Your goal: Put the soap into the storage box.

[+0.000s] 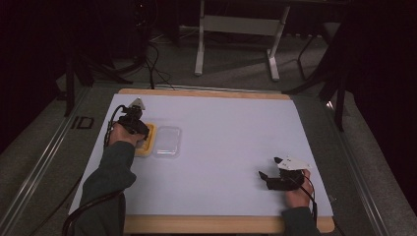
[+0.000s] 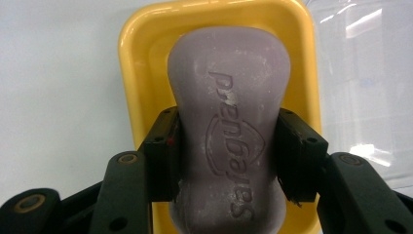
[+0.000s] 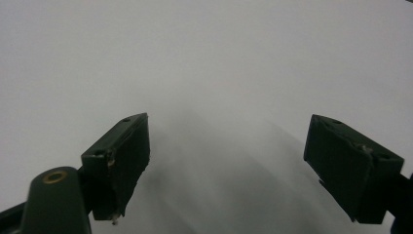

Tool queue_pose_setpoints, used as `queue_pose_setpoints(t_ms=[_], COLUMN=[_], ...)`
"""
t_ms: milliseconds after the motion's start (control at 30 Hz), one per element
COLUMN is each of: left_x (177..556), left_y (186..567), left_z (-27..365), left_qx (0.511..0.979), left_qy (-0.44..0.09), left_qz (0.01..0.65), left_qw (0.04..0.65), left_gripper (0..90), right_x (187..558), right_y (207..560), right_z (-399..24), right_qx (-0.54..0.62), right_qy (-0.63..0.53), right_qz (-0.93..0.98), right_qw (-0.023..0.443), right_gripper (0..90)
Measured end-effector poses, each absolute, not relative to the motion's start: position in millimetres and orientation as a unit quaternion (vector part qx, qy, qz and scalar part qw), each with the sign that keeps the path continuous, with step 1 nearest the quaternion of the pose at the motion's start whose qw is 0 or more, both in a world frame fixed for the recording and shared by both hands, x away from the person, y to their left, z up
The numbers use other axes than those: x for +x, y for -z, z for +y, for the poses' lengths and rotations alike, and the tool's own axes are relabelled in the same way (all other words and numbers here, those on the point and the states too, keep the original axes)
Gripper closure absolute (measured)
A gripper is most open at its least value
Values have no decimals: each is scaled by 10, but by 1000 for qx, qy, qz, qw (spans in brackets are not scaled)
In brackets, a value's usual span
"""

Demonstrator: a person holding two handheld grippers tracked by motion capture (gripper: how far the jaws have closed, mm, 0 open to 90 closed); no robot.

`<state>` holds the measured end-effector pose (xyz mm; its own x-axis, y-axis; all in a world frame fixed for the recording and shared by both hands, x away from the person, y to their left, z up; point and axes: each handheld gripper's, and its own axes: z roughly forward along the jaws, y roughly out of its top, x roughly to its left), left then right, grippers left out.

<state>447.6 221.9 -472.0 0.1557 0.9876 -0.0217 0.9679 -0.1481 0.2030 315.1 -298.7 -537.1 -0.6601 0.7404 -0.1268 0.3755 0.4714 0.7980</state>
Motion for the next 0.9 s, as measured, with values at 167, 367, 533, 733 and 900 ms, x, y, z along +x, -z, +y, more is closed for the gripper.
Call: queue_pose_setpoints(t_ms=[167,367,533,733,900], left_x=[4481,4485,4488,4487,4488], left_y=[4769,4809,4835,4854,4863], left_z=[2224,2220,2222,2231,2233], left_qx=[755,754,751,751,750], left_qy=[-56,-54,-52,-49,-48], left_qz=[648,649,653,654,655], left_qw=[82,81,82,81,82], left_gripper=[498,498,498,498,497], right_x=[3152,3151,3152,3152,3152], right_y=[5370,5370,5370,5370,5370], right_z=[-2987,-2988,-2988,-2988,-2987], right_qx=[338,338,338,338,338], right_qy=[-387,-387,-387,-387,-387], right_qz=[825,825,825,825,825], right_qw=[235,236,236,235,235], right_gripper=[167,167,166,166,167])
